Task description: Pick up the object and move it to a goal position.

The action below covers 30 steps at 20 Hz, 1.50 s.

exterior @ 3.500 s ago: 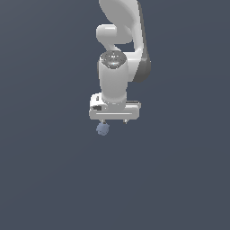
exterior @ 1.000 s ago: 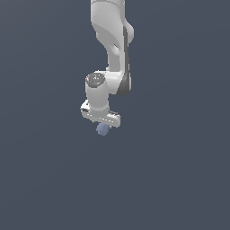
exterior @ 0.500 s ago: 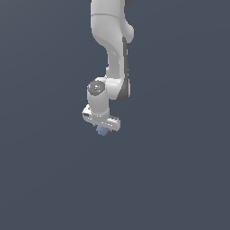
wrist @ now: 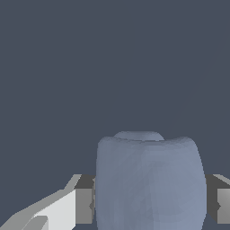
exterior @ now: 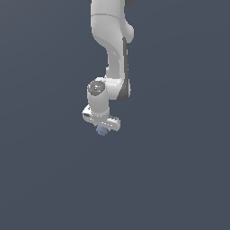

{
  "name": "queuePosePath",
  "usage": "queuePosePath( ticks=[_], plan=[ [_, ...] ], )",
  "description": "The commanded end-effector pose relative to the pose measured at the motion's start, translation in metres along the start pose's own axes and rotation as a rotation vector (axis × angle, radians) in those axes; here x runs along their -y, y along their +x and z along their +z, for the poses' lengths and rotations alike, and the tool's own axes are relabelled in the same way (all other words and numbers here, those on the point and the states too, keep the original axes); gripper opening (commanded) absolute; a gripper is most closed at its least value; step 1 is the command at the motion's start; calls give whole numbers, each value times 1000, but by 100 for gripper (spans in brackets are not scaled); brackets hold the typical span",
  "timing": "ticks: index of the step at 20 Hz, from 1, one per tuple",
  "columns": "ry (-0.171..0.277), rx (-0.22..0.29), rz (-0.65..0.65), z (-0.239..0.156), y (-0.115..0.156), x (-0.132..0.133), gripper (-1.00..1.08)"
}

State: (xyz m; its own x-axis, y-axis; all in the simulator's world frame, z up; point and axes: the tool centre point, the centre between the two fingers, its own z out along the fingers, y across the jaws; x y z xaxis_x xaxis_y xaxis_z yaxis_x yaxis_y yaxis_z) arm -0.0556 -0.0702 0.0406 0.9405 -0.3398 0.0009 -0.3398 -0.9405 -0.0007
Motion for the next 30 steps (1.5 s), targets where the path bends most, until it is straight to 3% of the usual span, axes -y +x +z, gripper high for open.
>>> queuePosePath(
  ticks=[1,8,14,30],
  plan=[
    [0,0,0,0,0,0,-100],
    [0,0,0,-10,-7,9,-100],
    [0,0,0,-35,-24,32,-100],
    [-3,-1,1,-160,-105,147,-100]
  ],
)
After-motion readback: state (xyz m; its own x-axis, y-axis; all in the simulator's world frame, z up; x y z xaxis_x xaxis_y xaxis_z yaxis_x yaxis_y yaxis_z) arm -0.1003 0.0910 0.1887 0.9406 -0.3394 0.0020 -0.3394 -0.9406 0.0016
